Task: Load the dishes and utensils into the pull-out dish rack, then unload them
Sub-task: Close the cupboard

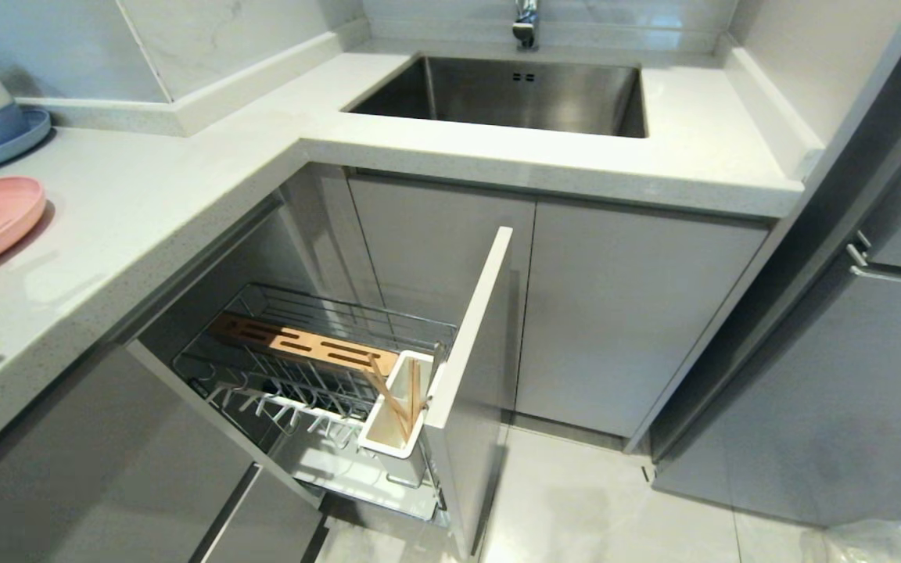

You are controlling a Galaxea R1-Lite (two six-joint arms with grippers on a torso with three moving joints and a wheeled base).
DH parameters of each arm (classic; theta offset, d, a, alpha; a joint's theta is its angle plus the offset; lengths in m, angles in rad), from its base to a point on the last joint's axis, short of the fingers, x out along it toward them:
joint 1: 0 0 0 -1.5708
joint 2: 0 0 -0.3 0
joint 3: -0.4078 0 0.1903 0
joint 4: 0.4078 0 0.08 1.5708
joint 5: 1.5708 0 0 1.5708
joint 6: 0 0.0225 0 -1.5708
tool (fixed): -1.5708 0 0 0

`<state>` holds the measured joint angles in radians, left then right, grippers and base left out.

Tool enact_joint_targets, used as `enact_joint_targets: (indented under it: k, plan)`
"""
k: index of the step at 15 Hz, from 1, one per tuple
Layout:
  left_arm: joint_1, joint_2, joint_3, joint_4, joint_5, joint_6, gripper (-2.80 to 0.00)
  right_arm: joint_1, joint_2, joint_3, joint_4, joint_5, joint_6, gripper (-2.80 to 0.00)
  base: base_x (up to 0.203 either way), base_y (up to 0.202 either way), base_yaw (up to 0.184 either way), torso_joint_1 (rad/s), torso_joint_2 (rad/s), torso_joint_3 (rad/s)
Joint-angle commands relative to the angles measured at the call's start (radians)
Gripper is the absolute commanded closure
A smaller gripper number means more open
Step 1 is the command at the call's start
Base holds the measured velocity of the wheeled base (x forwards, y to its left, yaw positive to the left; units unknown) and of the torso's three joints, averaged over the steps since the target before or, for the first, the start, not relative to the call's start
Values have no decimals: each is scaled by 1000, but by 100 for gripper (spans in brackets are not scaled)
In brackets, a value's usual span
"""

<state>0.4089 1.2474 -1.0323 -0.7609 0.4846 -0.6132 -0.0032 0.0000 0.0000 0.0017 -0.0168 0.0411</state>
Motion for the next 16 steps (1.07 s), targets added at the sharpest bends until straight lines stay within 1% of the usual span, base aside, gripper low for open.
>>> enact_joint_targets:
  k: [1,3,5,6,7,8,9,12,14,16]
  plan:
    - [1,-3,-3,-5,4,-46,0,0,0,2,0,0,0,0,0,0,0,0,0,0]
    - [1,-2,-20,12,17,-137,0,0,0,2,0,0,0,0,0,0,0,0,0,0]
    - [15,5,-35,87,20,-199,0,0,0,2,0,0,0,0,0,0,0,0,0,0]
    - [19,12,-33,97,21,-237,0,0,0,2,0,0,0,0,0,0,0,0,0,0]
    - [22,20,-31,100,23,-290,0,0,0,2,0,0,0,0,0,0,0,0,0,0]
    - [32,25,-32,99,33,-346,0,0,0,2,0,0,0,0,0,0,0,0,0,0]
    - [40,32,-32,102,46,-386,0,0,0,2,0,0,0,0,0,0,0,0,0,0]
    - [74,61,-17,103,52,-441,0,0,0,2,0,0,0,0,0,0,0,0,0,0]
    - [97,93,-9,104,48,-499,0,0,0,2,0,0,0,0,0,0,0,0,0,0]
    - [98,131,-5,127,46,-567,0,0,0,2,0,0,0,0,0,0,0,0,0,0]
